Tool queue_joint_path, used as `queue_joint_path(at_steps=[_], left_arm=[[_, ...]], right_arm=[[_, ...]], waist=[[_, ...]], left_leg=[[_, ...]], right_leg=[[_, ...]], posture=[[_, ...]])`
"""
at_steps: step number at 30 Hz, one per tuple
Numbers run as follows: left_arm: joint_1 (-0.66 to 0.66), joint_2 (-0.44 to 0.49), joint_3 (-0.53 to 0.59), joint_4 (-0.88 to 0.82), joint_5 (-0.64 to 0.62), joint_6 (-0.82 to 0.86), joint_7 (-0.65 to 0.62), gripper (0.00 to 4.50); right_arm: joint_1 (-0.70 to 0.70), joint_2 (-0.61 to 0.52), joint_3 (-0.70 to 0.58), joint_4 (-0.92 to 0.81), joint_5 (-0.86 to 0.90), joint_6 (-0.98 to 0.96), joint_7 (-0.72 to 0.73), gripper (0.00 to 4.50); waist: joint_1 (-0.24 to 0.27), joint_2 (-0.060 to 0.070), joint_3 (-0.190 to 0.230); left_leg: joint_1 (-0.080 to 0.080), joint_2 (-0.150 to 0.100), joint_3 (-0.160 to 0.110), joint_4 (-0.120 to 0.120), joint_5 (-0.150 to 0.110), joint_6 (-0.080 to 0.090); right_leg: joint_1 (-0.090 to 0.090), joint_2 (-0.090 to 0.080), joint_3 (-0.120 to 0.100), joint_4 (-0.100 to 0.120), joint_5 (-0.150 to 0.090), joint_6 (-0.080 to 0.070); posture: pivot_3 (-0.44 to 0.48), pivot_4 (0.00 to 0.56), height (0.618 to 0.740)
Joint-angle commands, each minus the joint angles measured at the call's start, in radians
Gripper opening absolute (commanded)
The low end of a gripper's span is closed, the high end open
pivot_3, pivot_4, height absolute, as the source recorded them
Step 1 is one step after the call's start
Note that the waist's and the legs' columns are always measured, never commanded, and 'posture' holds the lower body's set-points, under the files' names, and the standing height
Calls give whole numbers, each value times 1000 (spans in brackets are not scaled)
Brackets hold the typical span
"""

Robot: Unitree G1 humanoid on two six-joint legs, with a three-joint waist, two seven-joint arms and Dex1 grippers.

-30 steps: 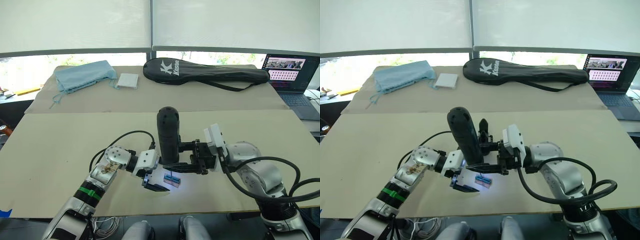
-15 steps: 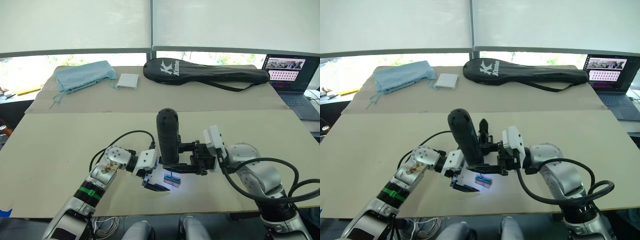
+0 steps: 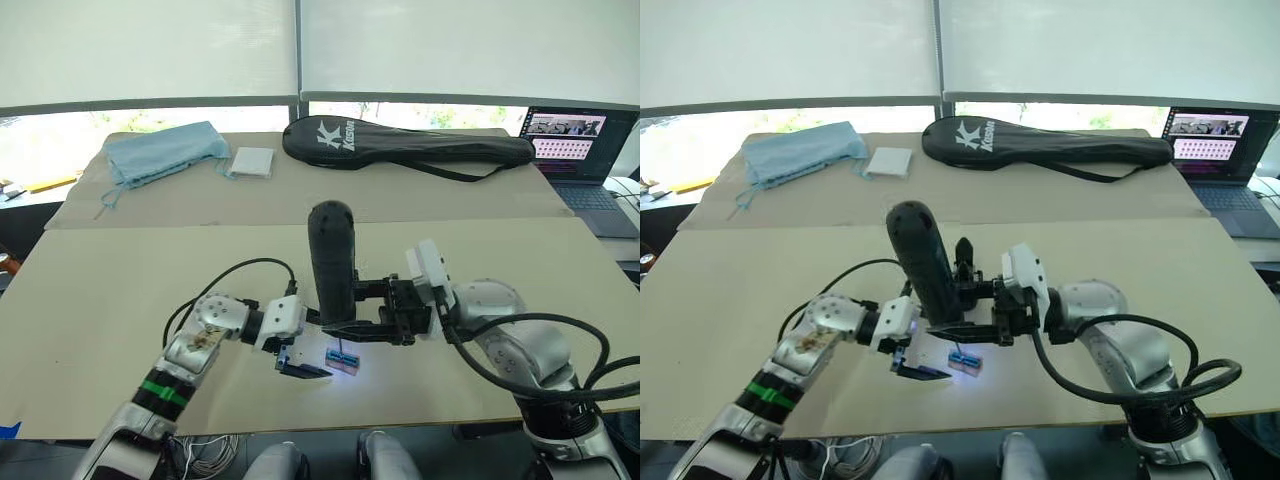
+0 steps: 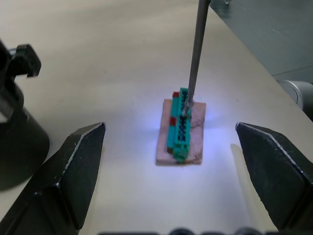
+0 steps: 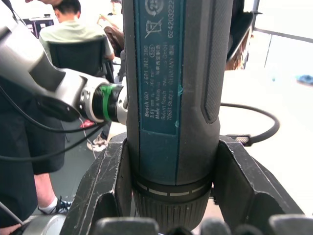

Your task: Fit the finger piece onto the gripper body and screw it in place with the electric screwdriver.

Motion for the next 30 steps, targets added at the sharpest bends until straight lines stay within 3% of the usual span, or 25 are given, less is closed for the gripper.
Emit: queue_joint_path(at_steps=[1, 6, 13, 23, 28, 30], left_arm=[[44, 48, 79, -107, -55, 48, 38, 4500], [66, 47, 151, -119, -40, 112, 188, 4500], [50, -128, 136, -108, 15, 274, 485, 4500], [-40, -306, 54, 80, 96, 204, 609, 4500], [-72, -316, 50, 168, 96, 129, 574, 2368], [-105, -280, 38, 223, 83, 50, 459, 2332]], right_arm=[[-59, -8, -78, -73, 100, 51, -47, 1901], [-93, -43, -117, -81, 137, 81, -60, 1901], [-79, -74, -138, -86, 145, 84, -70, 1901], [-56, -76, -133, -91, 128, 73, -88, 1901], [-42, -81, -132, -104, 122, 71, -96, 1901], [-39, -87, -135, -107, 124, 72, -91, 1901]], waist=[[1, 0, 0], [11, 0, 0], [11, 0, 0], [8, -1, 1], [7, -1, 1], [7, -1, 1]], left_leg=[[0, 0, 0, 0, 0, 0], [0, 0, 0, 0, 0, 1], [0, -1, 0, 0, -1, 1], [1, -1, 0, 0, 0, 1], [1, -1, 0, -1, 0, 1], [1, -1, 0, 0, 0, 1]], right_leg=[[0, 0, 0, 0, 0, 0], [1, 0, -1, -1, 0, 0], [2, 0, -1, 0, 0, 0], [2, -1, 0, 0, 0, 0], [1, -1, 0, -1, 0, 0], [1, -1, 0, -1, 0, 0]], posture=[[0, 150, 736], [0, 150, 736], [0, 150, 736], [0, 150, 736], [0, 150, 736], [0, 150, 736]])
